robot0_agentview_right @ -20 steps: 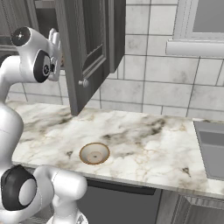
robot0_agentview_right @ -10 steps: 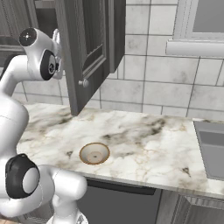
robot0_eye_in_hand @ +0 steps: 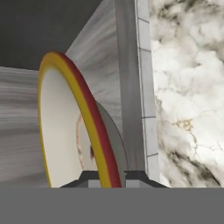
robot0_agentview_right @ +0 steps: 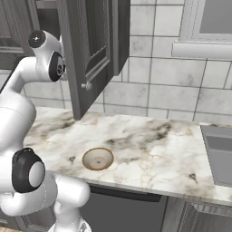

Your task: Pick up the bowls on the counter and stack them on top of one another in the open cabinet. Place the smaller bowl on top of the larger bowl.

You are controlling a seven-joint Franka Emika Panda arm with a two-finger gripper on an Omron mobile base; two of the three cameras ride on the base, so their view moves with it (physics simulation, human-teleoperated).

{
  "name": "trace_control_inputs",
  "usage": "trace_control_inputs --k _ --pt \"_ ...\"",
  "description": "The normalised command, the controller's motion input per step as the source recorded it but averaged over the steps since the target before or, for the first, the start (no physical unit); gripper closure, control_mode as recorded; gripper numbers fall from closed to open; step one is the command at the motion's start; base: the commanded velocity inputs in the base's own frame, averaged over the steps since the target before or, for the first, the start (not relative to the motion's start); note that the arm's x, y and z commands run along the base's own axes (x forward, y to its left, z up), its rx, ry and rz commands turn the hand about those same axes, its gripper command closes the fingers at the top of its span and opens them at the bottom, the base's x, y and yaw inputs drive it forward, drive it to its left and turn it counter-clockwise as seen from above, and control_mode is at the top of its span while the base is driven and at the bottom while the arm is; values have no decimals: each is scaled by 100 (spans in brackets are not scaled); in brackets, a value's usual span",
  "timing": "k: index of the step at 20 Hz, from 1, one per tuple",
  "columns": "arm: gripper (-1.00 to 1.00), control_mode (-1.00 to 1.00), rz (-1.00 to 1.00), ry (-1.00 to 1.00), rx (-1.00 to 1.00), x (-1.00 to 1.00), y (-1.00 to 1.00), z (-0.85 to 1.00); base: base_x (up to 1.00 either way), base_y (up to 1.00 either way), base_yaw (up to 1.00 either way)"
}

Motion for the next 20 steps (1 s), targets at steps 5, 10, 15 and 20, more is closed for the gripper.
trace_control_inputs --k 5,10,15,20 --pt "100 -100 0 0 1 32 1 -7 0 0 0" --pt "100 -100 0 0 1 32 1 -8 0 0 0" --pt "100 -100 0 1 1 29 1 -10 0 0 0" --pt "-100 -100 0 3 0 26 10 -14 0 0 0"
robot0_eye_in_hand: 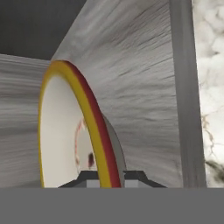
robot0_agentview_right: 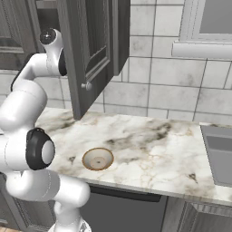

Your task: Pick up the bowls on the counter and stack them on top of one another in the open cabinet. Place the smaller bowl on top of the larger bowl.

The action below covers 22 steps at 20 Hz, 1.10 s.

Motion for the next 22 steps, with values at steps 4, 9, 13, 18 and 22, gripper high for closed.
trace_control_inputs --k 4,9,13,18,22 --pt "-100 -100 0 3 1 12 5 -11 0 0 0" --pt "-100 -100 0 0 2 2 0 -2 0 0 0" --pt "-100 -100 0 -2 2 -8 0 3 0 0 0" --pt "-100 -100 0 -4 3 -22 0 1 0 0 0" --pt "-100 -100 0 -8 0 -33 1 4 0 0 0"
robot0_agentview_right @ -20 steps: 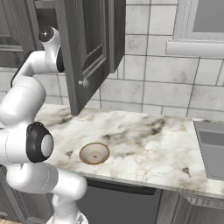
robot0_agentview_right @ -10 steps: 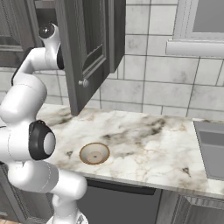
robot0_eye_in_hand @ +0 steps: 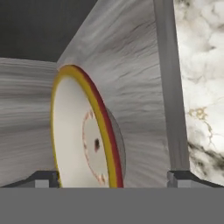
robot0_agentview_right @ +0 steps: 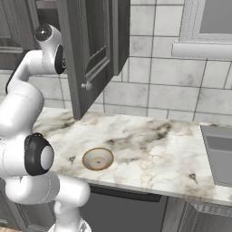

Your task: Pick up the bowls on the counter and stack them on top of one another in the open cabinet. Place the smaller bowl on top of the larger bowl.

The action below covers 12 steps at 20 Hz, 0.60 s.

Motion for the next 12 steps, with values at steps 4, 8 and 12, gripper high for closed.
trace_control_inputs --k 4,8,12 --pt "-100 -100 0 -6 0 -34 0 12 0 0 0" --pt "-100 -100 -3 -2 0 -33 0 8 0 0 0" --pt "-100 -100 -6 -2 0 -37 4 10 0 0 0"
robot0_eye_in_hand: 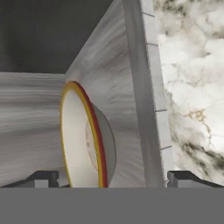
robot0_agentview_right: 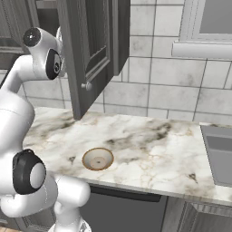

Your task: Pick up the bowls on the counter and stack them on top of one another in the open cabinet. Place the smaller bowl on top of the larger bowl.

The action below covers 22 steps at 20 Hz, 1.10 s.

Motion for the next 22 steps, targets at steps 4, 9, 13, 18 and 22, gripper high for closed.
trace_control_inputs --k 4,9,13,18,22 --pt "-100 -100 -6 -3 0 -51 0 8 0 0 0" --pt "-100 -100 -7 -3 -2 -51 2 0 0 0 0" --pt "-100 -100 -15 -2 -1 -36 7 -9 0 0 0" --pt "-100 -100 -17 -4 0 -32 9 -8 0 0 0" --pt "-100 -100 -18 -3 0 -30 10 -10 0 0 0"
